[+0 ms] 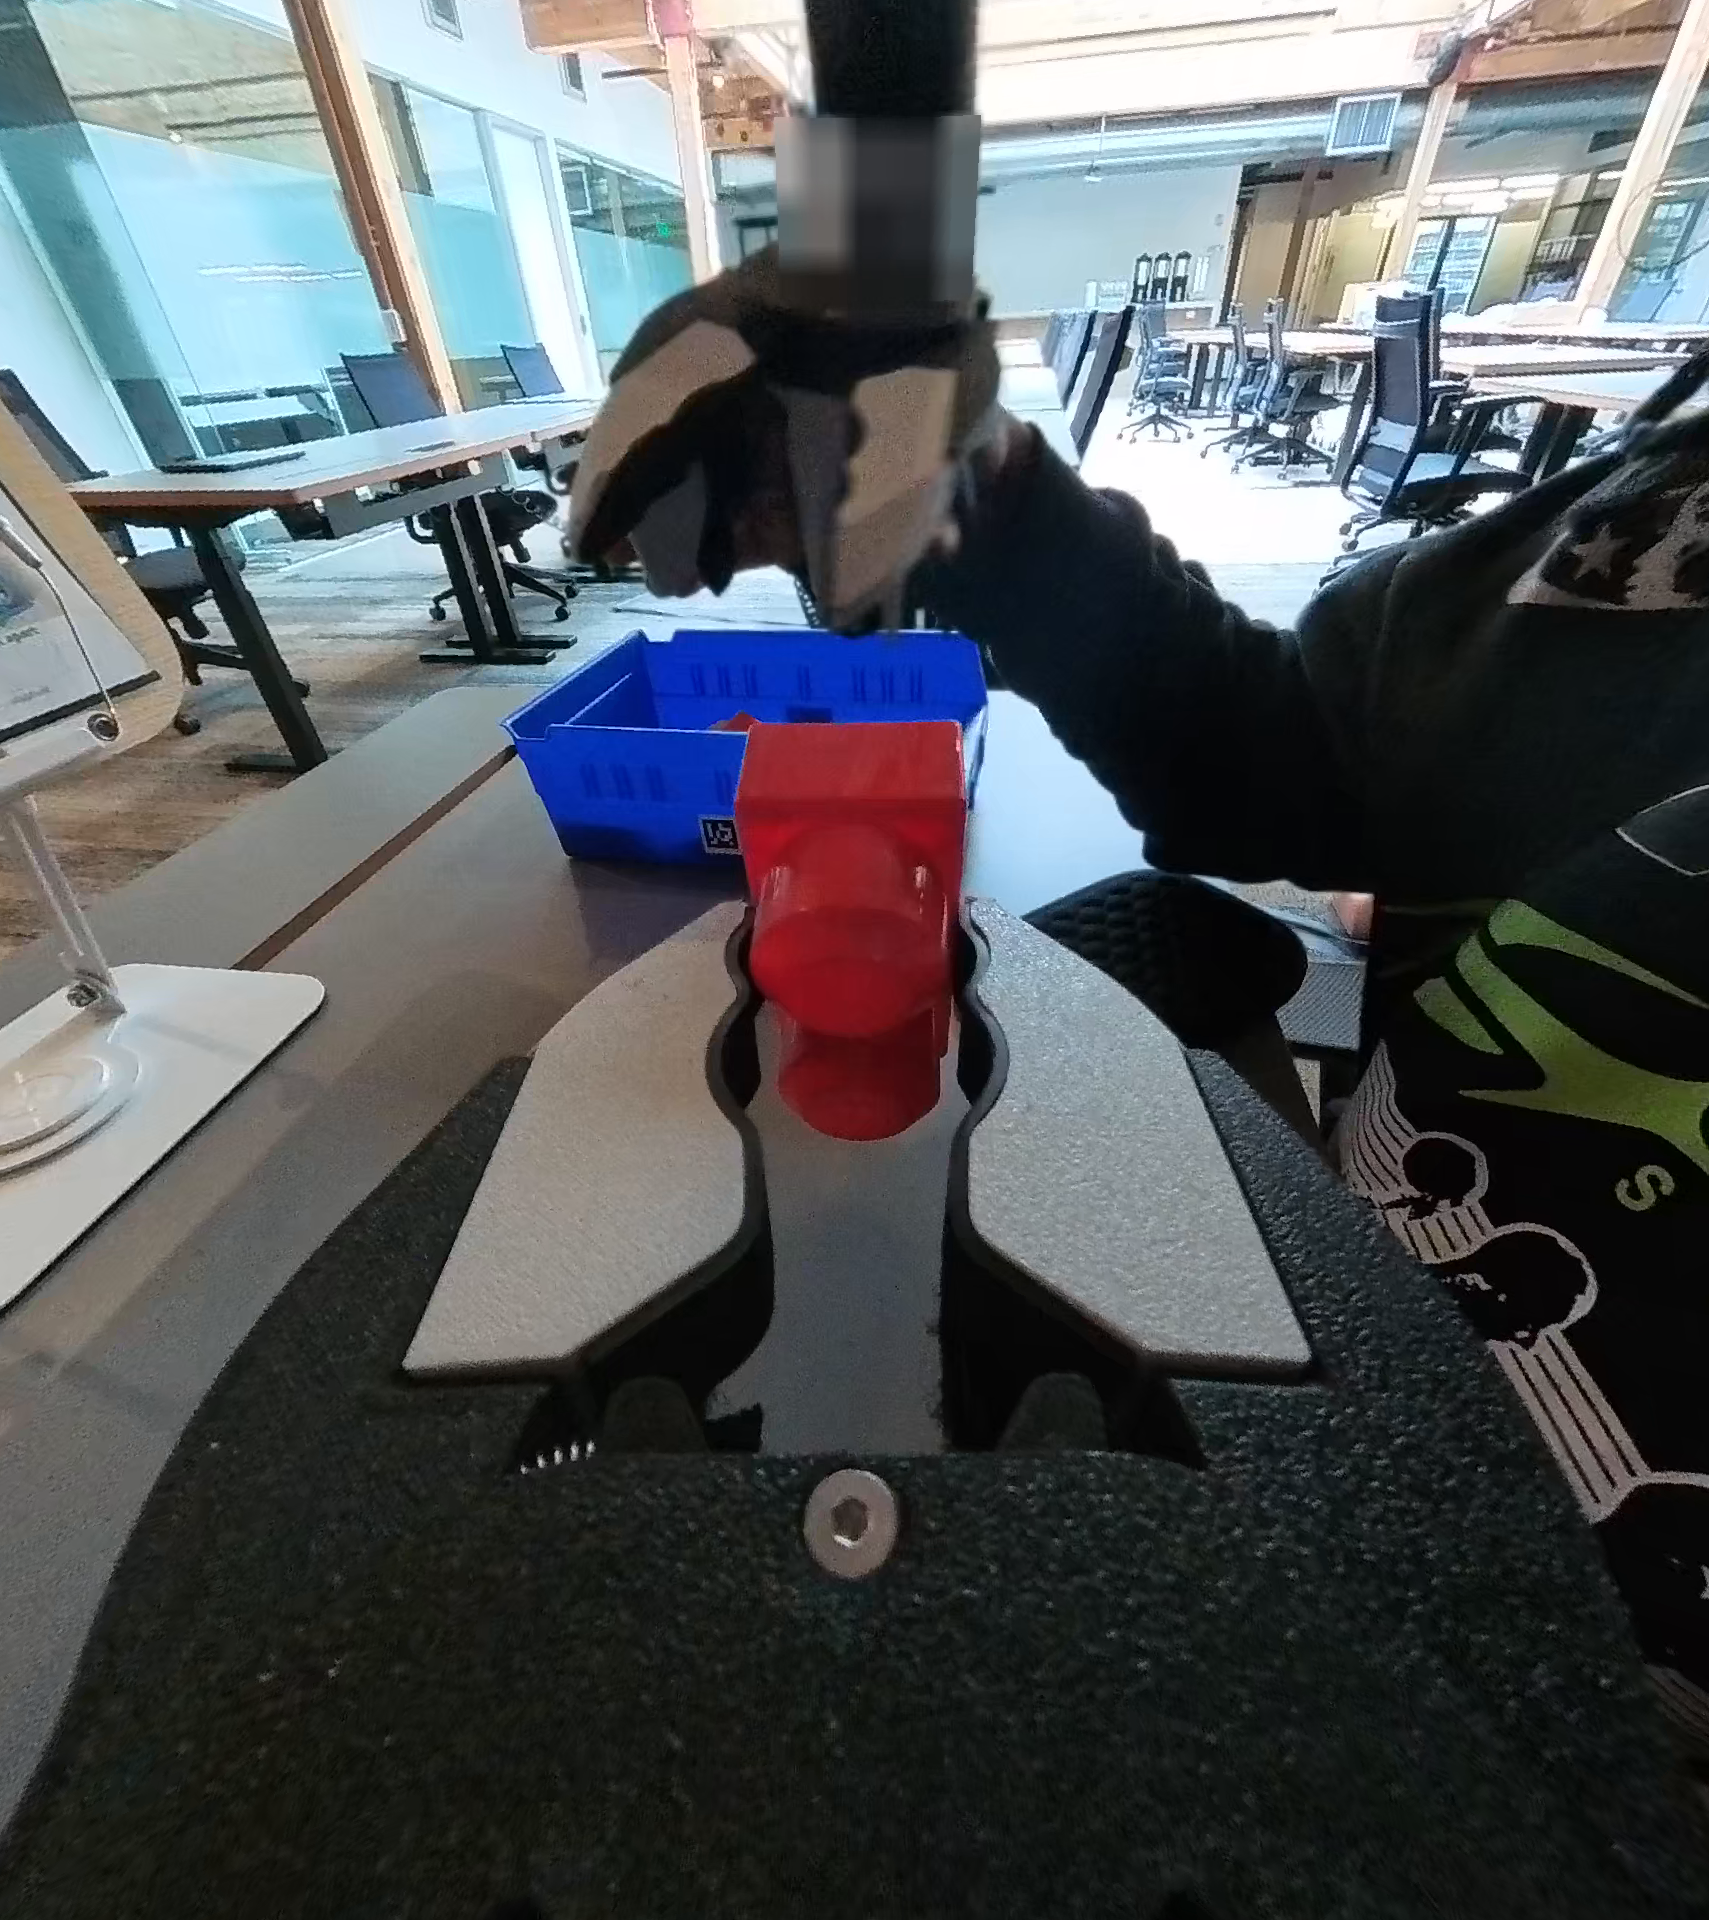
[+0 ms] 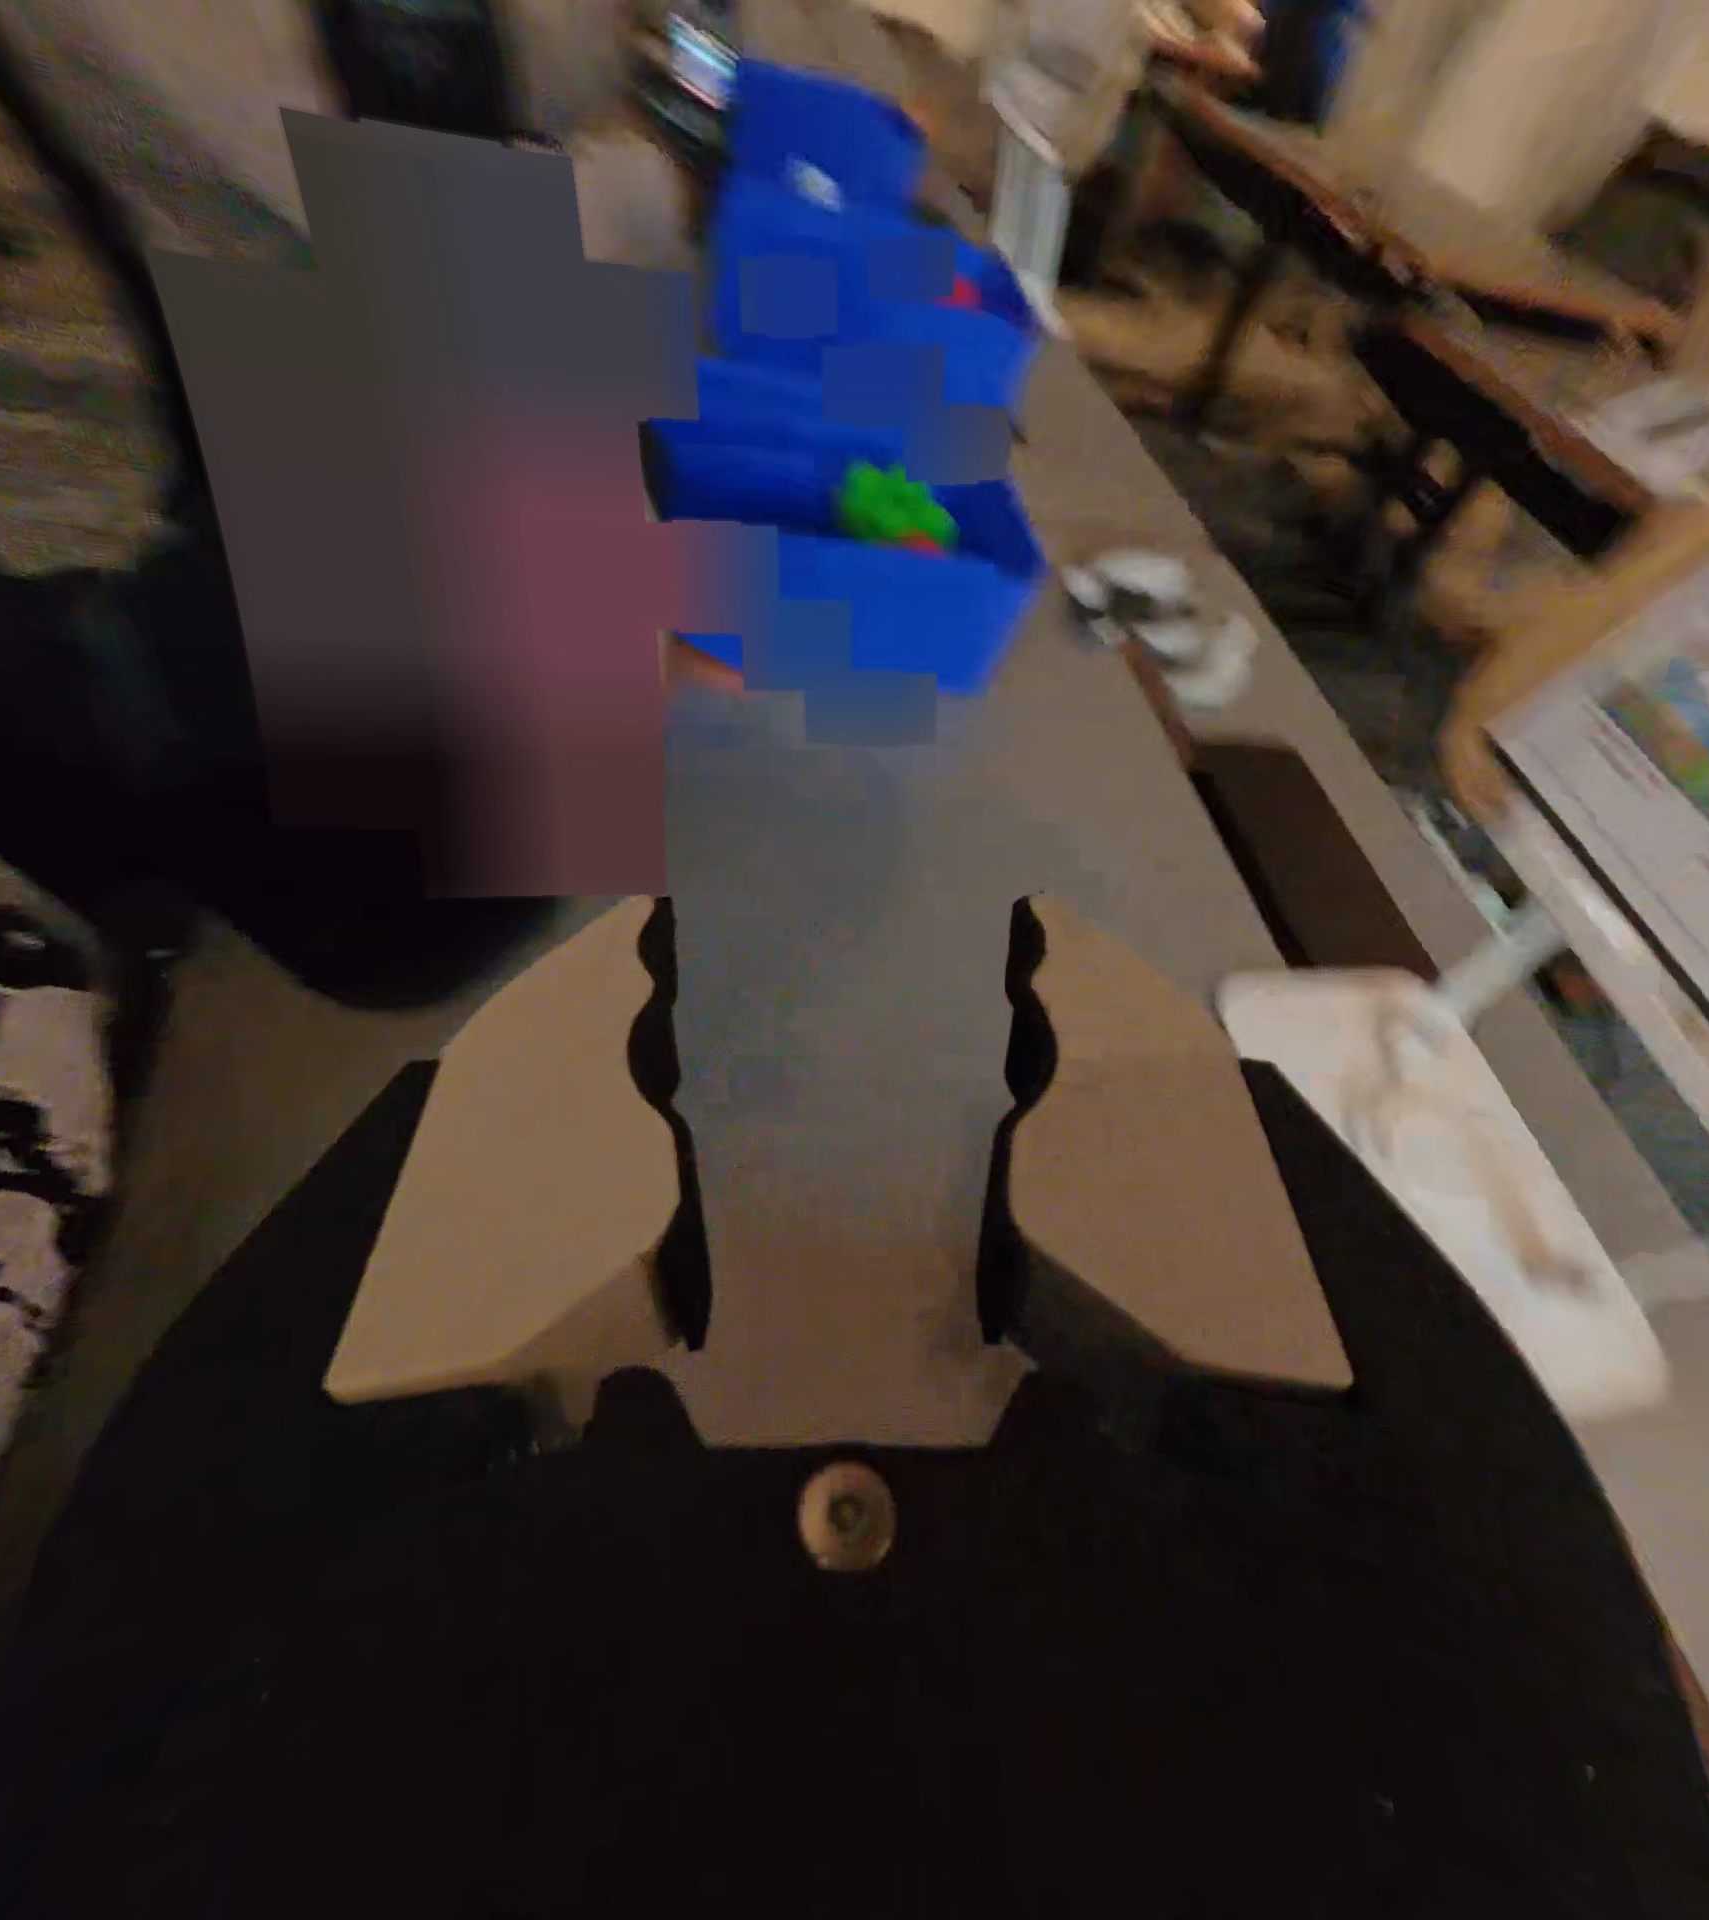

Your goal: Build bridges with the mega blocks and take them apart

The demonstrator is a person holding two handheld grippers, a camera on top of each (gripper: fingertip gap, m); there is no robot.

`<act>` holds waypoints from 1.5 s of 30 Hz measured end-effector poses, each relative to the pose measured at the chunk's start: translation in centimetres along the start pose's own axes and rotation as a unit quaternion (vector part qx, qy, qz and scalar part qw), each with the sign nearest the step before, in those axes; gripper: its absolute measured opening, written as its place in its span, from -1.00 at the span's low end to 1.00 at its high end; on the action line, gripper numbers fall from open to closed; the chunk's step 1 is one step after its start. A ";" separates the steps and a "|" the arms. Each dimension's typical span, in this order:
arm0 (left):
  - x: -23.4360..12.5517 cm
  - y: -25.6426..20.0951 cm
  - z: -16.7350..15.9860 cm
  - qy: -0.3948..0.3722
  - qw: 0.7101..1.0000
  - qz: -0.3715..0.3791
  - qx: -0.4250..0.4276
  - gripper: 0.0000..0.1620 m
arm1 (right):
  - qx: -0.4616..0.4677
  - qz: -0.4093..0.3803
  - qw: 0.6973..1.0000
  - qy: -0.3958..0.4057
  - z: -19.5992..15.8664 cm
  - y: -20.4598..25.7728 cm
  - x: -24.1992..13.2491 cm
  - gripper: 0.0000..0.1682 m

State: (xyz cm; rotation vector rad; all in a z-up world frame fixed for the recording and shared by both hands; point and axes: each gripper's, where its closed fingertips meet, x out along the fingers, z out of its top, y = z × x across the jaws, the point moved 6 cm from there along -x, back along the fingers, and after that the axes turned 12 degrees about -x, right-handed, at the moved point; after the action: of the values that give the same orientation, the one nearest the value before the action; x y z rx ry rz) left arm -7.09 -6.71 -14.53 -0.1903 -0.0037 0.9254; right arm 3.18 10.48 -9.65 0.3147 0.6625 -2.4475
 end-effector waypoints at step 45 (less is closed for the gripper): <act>0.3 1.4 -1.1 -0.025 0.999 0.027 -0.004 -0.37 | 0.171 -0.426 0.844 0.279 -18.6 0.5 -19.6 -0.57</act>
State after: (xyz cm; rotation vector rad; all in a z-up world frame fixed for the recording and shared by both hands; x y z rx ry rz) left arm -7.92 -5.77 -15.83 -0.1749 -0.0484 0.9846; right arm 20.64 29.15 -18.59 1.1119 0.6841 -3.3740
